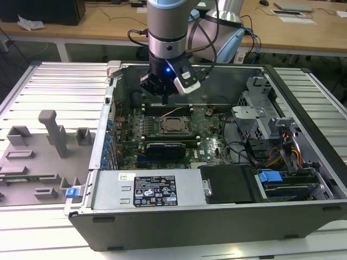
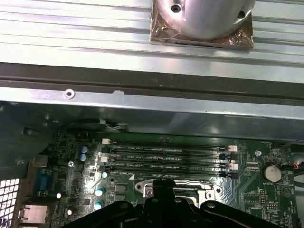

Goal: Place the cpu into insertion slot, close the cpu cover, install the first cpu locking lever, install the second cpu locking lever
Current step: 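Install the first cpu locking lever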

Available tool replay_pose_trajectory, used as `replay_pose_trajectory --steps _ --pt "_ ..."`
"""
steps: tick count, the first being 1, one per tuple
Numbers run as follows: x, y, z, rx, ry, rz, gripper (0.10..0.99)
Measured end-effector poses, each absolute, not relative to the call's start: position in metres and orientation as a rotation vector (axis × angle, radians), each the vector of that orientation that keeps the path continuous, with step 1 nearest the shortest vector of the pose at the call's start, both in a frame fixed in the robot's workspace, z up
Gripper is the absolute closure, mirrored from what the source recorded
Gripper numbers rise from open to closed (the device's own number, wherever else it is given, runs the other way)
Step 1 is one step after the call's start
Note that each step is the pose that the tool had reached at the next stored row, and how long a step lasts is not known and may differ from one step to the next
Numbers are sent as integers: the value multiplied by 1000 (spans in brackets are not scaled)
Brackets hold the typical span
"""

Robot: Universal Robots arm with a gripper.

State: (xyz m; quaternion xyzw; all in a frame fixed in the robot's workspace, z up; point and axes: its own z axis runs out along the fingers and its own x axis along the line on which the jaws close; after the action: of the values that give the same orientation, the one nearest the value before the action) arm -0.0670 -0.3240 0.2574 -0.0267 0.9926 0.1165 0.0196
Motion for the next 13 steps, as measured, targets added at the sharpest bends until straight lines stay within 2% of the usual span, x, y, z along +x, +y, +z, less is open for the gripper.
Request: replay_pose_trajectory --steps 13 --pt "-69 -324 237 -94 2988 346 980"
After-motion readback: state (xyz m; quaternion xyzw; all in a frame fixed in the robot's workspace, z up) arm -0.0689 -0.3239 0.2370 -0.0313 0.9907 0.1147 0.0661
